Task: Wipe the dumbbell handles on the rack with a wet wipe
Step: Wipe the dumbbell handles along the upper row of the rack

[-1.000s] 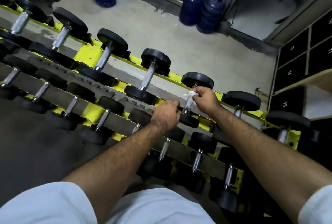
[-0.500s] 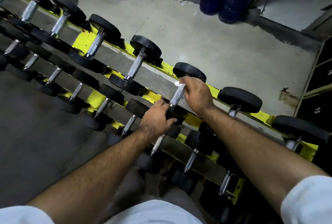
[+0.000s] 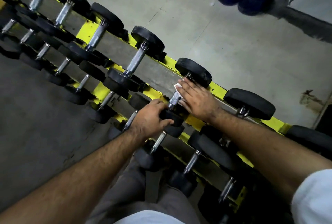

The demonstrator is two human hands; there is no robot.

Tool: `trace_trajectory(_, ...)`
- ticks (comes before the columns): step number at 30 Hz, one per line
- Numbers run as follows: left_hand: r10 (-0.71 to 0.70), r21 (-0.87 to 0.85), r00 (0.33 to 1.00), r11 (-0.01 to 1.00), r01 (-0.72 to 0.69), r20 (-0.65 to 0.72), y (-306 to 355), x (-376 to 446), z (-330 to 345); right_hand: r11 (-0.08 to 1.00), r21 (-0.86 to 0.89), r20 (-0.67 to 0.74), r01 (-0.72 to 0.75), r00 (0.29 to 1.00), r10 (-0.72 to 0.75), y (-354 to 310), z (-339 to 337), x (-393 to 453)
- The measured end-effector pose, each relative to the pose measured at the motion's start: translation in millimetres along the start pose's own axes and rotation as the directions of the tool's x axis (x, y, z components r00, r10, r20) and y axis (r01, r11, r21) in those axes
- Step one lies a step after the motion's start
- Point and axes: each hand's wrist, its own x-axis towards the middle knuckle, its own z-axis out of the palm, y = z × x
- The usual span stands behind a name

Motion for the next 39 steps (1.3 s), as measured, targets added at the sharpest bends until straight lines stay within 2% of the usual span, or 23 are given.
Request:
trace_trajectory(2, -0.007, 0.005, 1.000, 1.000, 0.007, 0.002, 1.8, -0.4, -0.6, 1.000, -0.007, -0.013, 0.004, 1.000, -0.004, 1.0, -0.4, -0.7)
trace_trajectory(7, -0.018, -0.004, 1.000, 1.000, 0.018, 0.000, 1.5, 0.9, -0.2, 0.991, 0.118, -0.081, -0.060, 0.994, 0.070, -1.0, 0.9, 11.4)
trace_trajectory(11, -0.022, -0.010, 1.000, 1.000, 0.022, -0.002, -1.6, 1.3, 0.2, 0.988, 0.119, -0.117, -0.099, 0.987, 0.113, -3.4, 11.0, 10.0)
trace_trajectory(17, -0.005, -0.053, 1.000, 0.999, 0.006, 0.022, -9.7, 3.4, -11.0, 0.999, 0.024, -0.091, 0.037, 0.995, -0.035, 4.1, 10.2, 11.9)
trace_trajectory(22, 0.013, -0.093, 1.000, 0.996, -0.012, 0.010, -15.2, 5.0, -10.5, 0.997, 0.076, -0.110, 0.007, 0.994, 0.002, 1.0, 17.2, 16.6)
trace_trajectory(27, 0.019, -0.157, 1.000, 0.987, -0.018, 0.006, -26.7, 7.7, -8.6, 0.994, 0.084, -0.169, 0.064, 0.984, -0.049, 13.3, 21.2, 14.8)
trace_trajectory(30, 0.013, -0.185, 0.999, 0.983, -0.006, 0.038, -32.6, 10.2, -12.6, 0.989, 0.146, -0.163, -0.019, 0.986, 0.043, -1.8, 25.6, 16.2)
trace_trajectory(31, 0.015, -0.196, 0.999, 0.981, -0.006, 0.043, -33.4, 10.3, -13.6, 0.987, 0.162, -0.144, 0.014, 0.989, 0.010, -9.5, 29.4, 15.2)
trace_trajectory(34, 0.025, -0.217, 0.999, 0.976, -0.015, 0.041, -34.1, 11.5, -14.2, 0.967, 0.099, -0.106, 0.235, 0.969, -0.224, -7.9, 29.9, 9.4)
trace_trajectory(35, 0.021, -0.225, 0.999, 0.974, -0.011, 0.041, -34.6, 11.8, -13.6, 0.969, 0.080, -0.111, 0.233, 0.968, -0.224, 2.0, 26.5, 9.9)
trace_trajectory(38, 0.024, -0.229, 0.999, 0.973, -0.016, 0.032, -34.9, 10.6, -12.5, 0.997, 0.082, -0.102, 0.002, 0.995, 0.006, 11.0, 16.1, 11.5)
trace_trajectory(39, 0.022, -0.225, 0.999, 0.974, -0.014, 0.033, -34.3, 10.5, -12.6, 0.995, 0.095, -0.099, -0.020, 0.995, 0.029, 0.9, 18.6, 10.0)
